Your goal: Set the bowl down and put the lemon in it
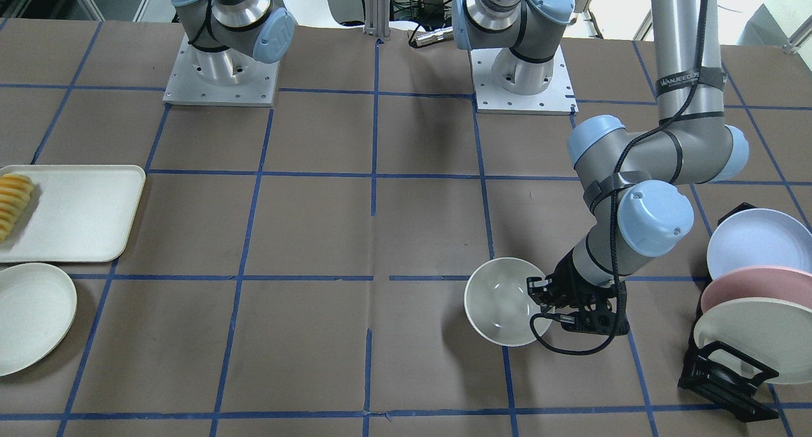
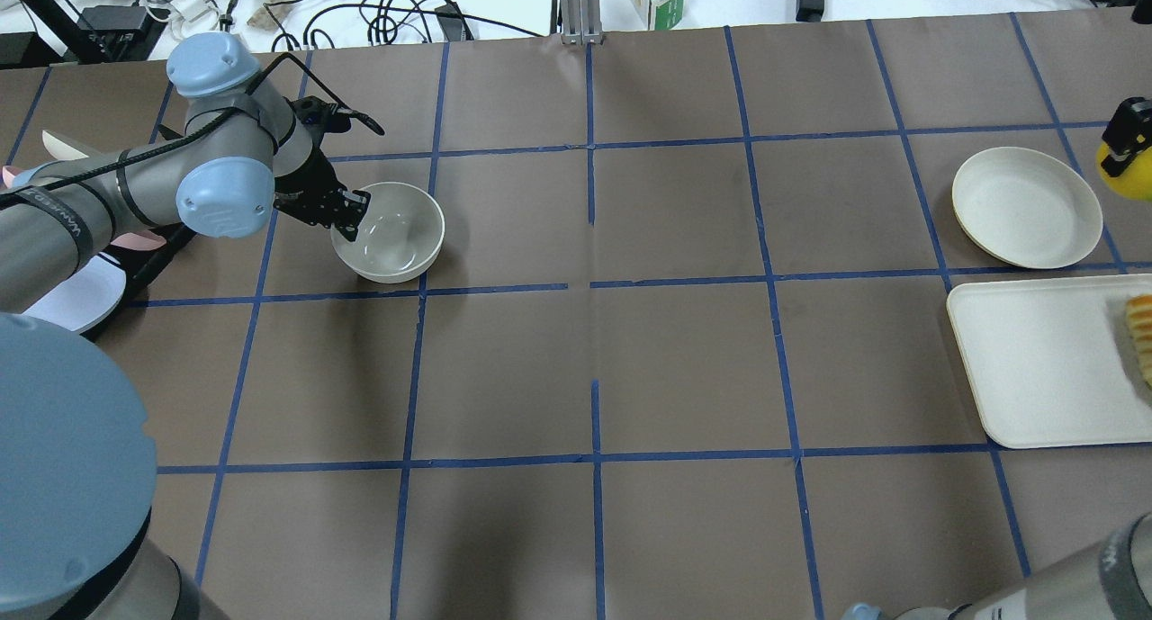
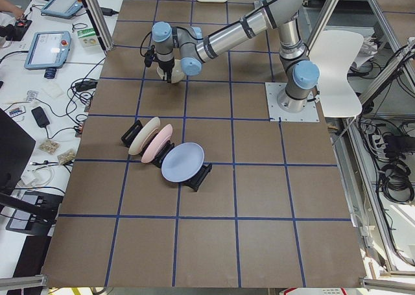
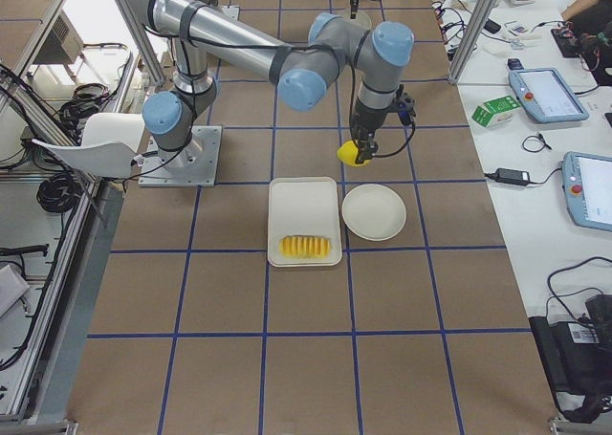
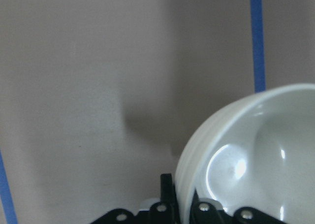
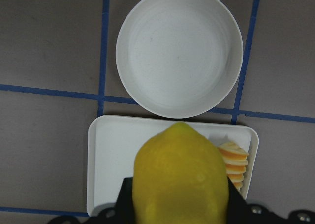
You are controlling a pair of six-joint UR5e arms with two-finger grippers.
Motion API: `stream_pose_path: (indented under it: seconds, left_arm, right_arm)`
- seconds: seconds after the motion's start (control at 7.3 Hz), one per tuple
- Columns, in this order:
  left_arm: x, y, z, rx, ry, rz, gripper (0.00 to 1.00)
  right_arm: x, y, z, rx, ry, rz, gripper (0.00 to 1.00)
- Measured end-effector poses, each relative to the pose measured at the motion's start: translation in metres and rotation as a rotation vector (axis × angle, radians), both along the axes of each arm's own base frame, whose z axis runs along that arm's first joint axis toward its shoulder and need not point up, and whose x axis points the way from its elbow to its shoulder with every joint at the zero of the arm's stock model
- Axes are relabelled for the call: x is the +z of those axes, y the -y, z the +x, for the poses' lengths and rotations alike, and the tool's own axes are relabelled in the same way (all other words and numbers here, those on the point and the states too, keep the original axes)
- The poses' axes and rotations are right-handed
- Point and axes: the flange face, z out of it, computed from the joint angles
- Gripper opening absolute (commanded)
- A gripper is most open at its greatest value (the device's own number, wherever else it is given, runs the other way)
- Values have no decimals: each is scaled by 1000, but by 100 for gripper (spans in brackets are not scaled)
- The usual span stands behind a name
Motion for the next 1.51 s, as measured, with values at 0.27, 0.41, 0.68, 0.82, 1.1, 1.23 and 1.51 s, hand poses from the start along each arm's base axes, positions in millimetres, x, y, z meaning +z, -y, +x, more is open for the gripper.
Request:
stream_pose_path:
  seconds: [0.27,0.41,0.68,0.82,1.1,1.23,1.51]
  left_arm:
    - [5,-16,-85,35,-36,1,0]
    - [-1,-27,-123,43,-48,15,0]
    - [-11,-46,-170,39,-57,27,0]
    - [-16,-53,-184,42,-60,29,0]
    - [-28,-60,-199,54,-78,35,25]
    - [-35,-61,-203,64,-90,48,99]
    - [-37,-58,-205,71,-96,50,100]
  right_arm:
    - [21,-3,89,-28,-9,-1,0]
    - [28,-7,127,-61,-8,-11,0]
    - [34,-12,219,-105,-8,-45,0]
    - [32,-16,266,-100,-8,-68,0]
    - [27,-20,315,-79,-4,-98,0]
    - [25,-21,322,-76,-4,-99,0]
    - [24,-21,324,-73,-4,-98,0]
